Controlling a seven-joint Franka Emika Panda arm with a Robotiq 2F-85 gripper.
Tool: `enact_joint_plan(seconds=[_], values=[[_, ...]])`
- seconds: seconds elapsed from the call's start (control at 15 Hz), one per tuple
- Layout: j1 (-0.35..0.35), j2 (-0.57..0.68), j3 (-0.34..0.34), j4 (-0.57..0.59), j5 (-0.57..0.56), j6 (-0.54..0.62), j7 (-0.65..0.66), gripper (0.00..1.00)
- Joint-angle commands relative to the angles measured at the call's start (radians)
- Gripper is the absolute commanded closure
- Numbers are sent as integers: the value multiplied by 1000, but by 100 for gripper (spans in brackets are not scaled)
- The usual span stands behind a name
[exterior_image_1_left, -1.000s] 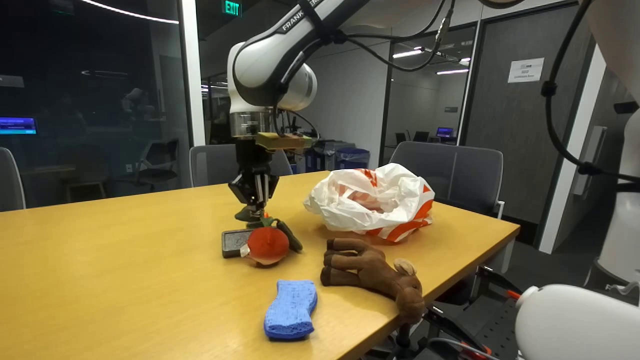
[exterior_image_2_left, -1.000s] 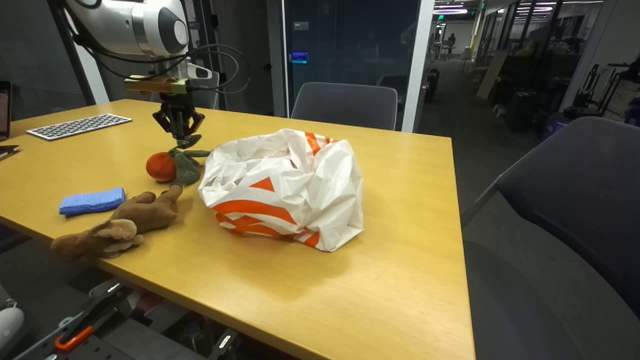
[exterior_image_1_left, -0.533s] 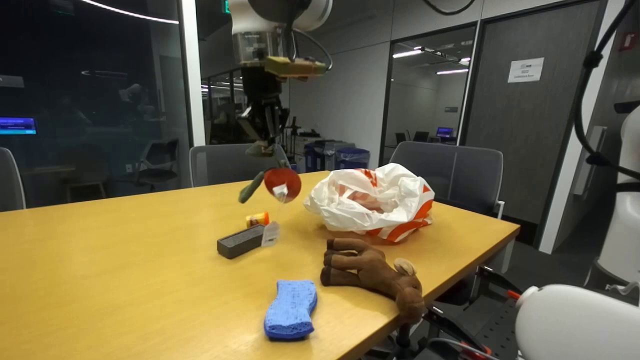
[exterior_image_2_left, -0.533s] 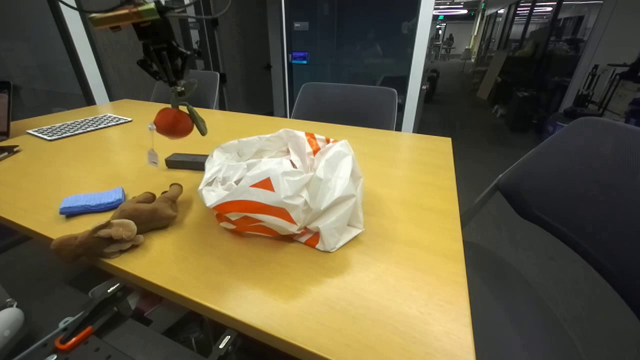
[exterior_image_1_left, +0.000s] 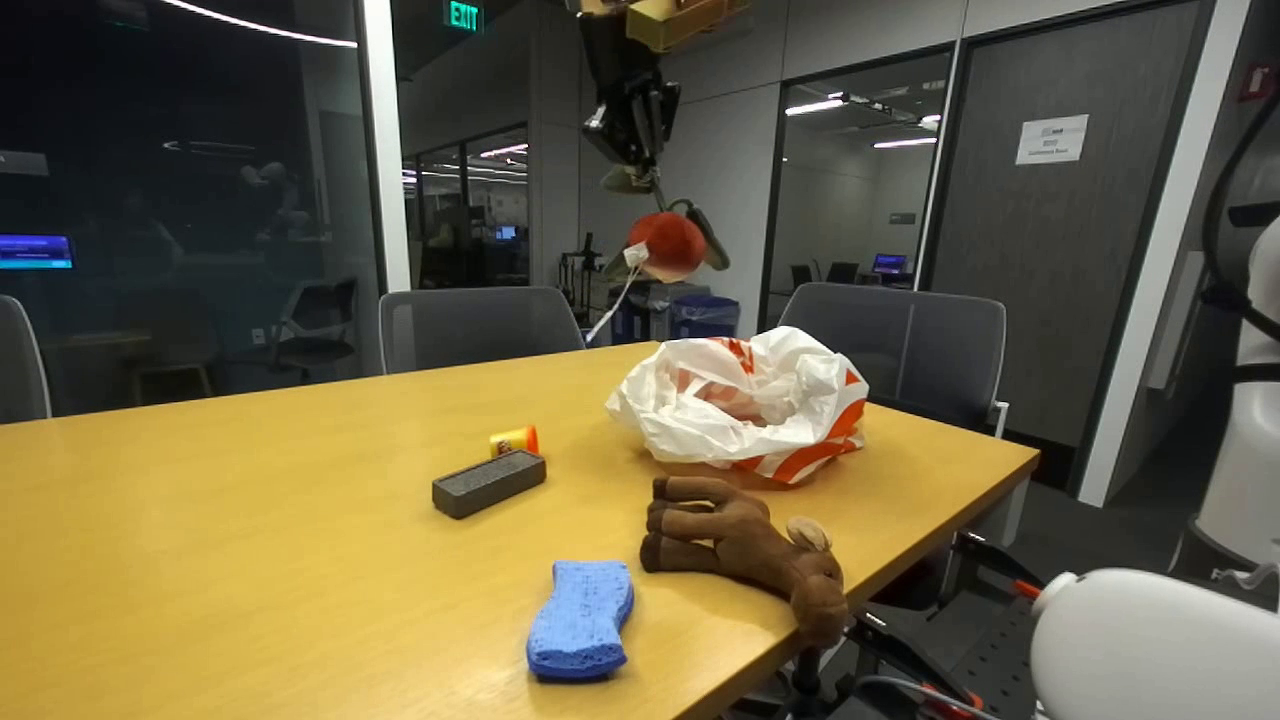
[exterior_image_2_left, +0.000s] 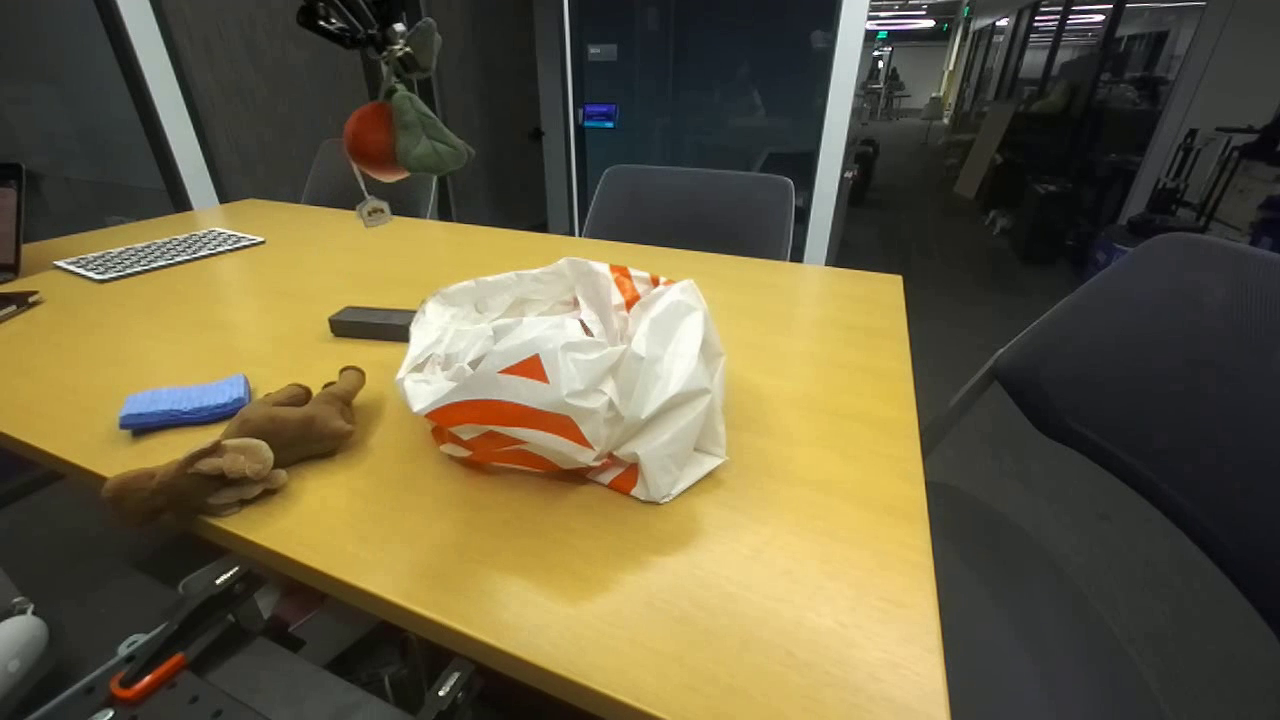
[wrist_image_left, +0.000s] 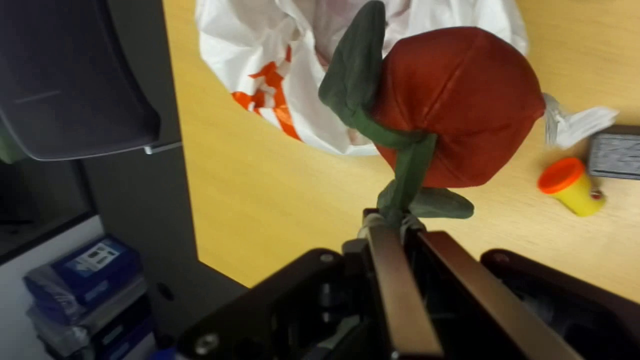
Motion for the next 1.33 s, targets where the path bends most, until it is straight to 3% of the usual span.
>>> enact_joint_plan(seconds=[0.0, 0.27, 0.47, 0.6, 0.87, 1.27], values=[[-50, 13, 21, -37, -167, -56, 111, 98], [-57, 134, 15, 2, -251, -209, 258, 98], [-54, 181, -1, 22, -171, -335, 287, 98], [-50, 213, 5, 27, -105, -246, 251, 98], [-30, 316, -3, 81, -130, -160, 277, 98], [-39, 421, -76, 170, -74, -191, 421, 98]])
